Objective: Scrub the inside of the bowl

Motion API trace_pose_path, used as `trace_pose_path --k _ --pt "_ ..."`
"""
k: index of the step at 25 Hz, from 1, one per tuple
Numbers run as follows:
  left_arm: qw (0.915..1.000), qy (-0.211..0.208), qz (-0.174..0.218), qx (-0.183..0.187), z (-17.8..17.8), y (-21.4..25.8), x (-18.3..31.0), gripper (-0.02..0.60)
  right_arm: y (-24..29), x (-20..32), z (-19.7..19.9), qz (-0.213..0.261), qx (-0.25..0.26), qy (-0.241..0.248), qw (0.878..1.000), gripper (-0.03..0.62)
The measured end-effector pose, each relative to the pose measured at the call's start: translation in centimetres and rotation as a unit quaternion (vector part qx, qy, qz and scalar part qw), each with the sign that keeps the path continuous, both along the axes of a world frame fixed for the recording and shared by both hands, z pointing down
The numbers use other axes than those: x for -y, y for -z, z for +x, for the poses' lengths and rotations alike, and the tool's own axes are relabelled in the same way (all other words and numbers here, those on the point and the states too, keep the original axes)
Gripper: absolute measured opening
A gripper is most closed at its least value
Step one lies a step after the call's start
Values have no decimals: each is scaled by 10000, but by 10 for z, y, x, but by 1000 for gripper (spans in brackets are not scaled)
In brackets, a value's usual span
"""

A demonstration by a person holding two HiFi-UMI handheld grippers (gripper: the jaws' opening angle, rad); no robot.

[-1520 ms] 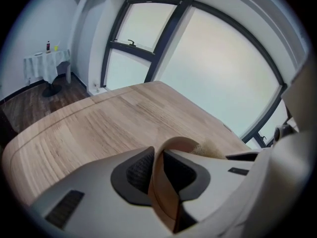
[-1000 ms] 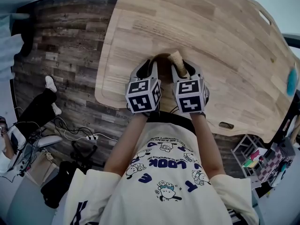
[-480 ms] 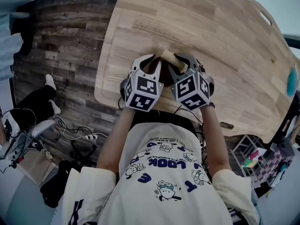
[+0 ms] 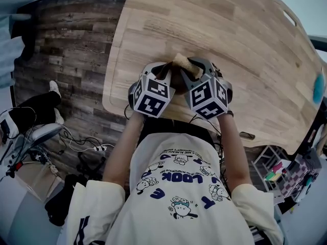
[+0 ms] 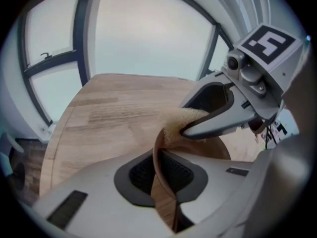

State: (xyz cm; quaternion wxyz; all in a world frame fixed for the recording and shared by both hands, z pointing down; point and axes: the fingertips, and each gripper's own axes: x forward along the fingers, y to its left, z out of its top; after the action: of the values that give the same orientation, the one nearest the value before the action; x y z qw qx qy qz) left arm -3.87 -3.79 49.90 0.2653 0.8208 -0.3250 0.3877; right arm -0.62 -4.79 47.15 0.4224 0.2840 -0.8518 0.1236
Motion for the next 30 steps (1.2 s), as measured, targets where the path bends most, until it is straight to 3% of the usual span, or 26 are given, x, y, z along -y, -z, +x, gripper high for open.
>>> trace_pose_path --k 6,11,16,21,30 --pt "9945 968 -23 -397 -4 2 8 40 -1 9 5 65 -90 -331 9994 129" --pt "9809 1781 -239 -743 -12 1 15 40 -1 16 13 -40 16 -840 9965 129" --pt "9724 2185 -207 -789 -15 2 18 40 -1 19 19 -207 153 -1313 9910 129" --pt "9565 2740 -289 -960 -19 1 21 40 -1 20 26 -418 329 -1892 9805 129" --pt "9433 3114 -353 -1095 -22 1 22 43 -3 13 35 -720 656 -2633 9598 129"
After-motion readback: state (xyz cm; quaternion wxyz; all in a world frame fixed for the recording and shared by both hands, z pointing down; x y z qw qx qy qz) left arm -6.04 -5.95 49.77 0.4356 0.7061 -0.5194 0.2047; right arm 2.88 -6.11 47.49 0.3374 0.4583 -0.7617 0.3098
